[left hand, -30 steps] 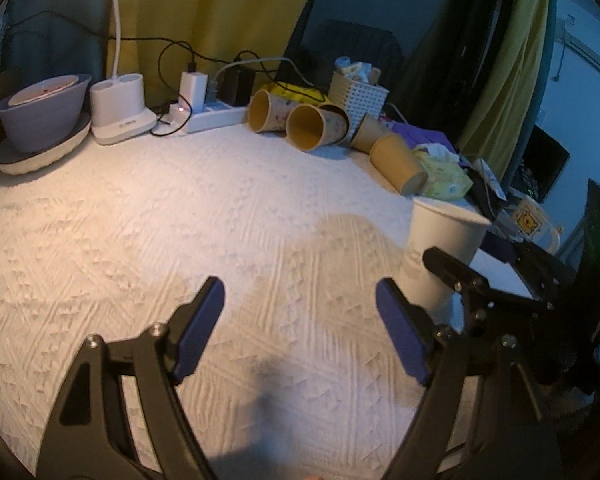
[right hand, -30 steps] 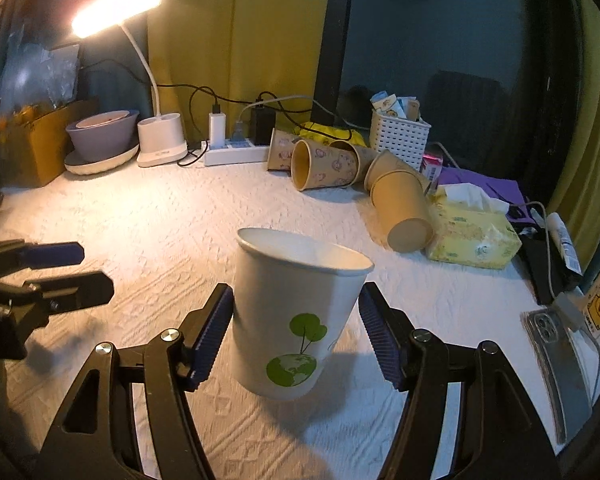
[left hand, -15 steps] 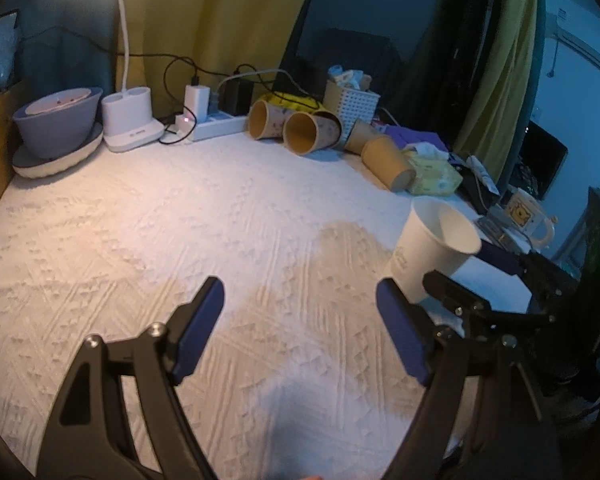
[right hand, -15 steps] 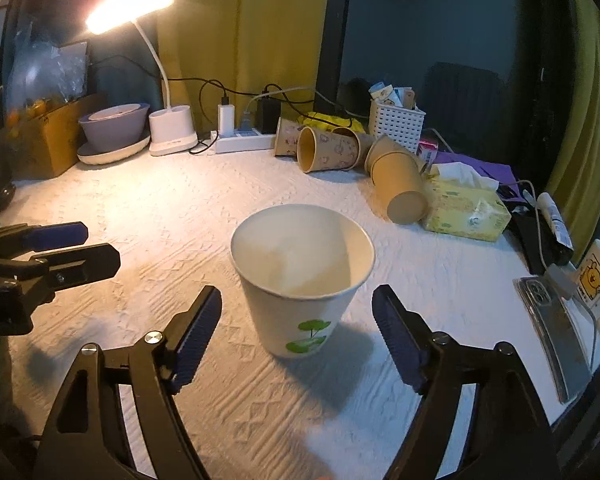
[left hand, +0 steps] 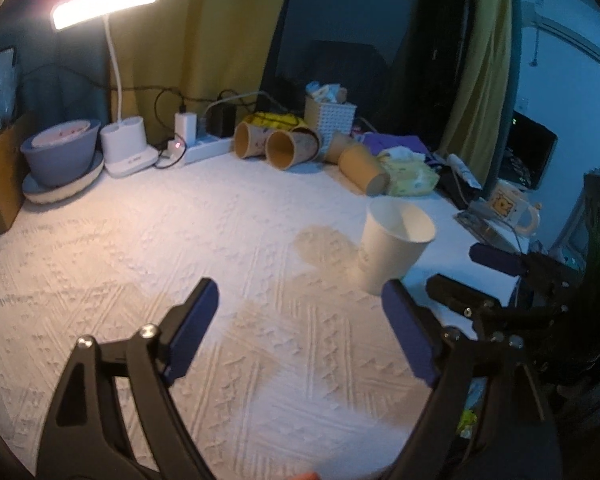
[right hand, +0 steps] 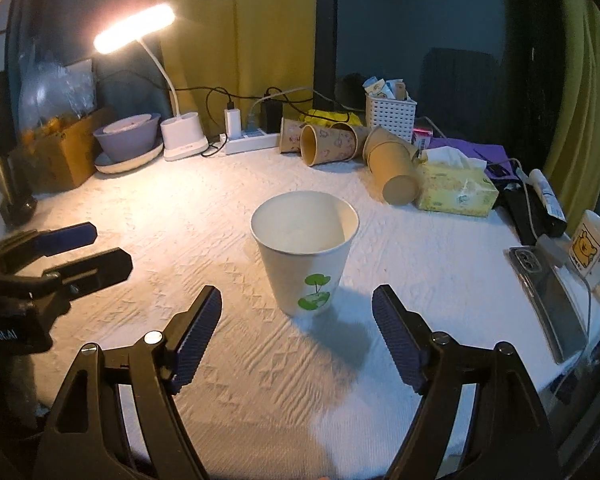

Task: Flip cup upright
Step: 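Open the right gripper and pull it back from the cup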

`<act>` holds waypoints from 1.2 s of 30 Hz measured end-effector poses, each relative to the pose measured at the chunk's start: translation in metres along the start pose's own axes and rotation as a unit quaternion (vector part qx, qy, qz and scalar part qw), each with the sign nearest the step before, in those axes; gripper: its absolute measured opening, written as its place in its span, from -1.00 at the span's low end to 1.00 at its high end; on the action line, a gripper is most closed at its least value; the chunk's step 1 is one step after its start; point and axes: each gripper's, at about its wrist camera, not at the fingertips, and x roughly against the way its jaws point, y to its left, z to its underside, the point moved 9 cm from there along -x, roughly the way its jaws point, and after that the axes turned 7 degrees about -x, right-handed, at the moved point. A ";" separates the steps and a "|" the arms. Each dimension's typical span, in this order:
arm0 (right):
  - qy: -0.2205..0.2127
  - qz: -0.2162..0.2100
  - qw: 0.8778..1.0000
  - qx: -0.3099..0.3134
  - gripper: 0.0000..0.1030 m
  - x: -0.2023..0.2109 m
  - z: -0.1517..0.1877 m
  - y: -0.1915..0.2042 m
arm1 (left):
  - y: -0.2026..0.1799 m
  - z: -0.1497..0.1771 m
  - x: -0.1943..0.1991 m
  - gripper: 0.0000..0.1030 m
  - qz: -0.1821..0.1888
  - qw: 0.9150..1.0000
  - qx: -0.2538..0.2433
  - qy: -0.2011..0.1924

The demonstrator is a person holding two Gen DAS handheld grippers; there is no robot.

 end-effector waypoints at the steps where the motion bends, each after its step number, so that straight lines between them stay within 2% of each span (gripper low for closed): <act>1: -0.002 0.000 1.000 -0.002 0.56 0.005 -0.002 -0.001 | -0.003 -0.002 0.003 0.65 0.000 1.000 -0.004 -0.004; 12: -0.054 0.009 0.998 -0.002 0.56 0.057 -0.031 -0.010 | -0.027 -0.034 0.041 0.66 0.006 0.998 -0.038 -0.057; 15: -0.069 0.014 0.998 -0.003 0.56 0.071 -0.038 -0.014 | -0.034 -0.046 0.056 0.89 0.006 0.995 -0.046 -0.083; 18: -0.080 0.020 0.997 -0.002 0.56 0.082 -0.045 -0.016 | -0.038 -0.057 0.069 0.90 0.006 0.993 -0.050 -0.105; 31: -0.121 0.035 0.992 0.005 0.56 0.122 -0.061 -0.022 | -0.042 -0.081 0.108 0.91 -0.038 0.983 -0.062 -0.166; 36: -0.130 0.037 0.991 0.009 0.56 0.130 -0.066 -0.020 | -0.034 -0.086 0.114 0.92 -0.064 0.982 -0.055 -0.169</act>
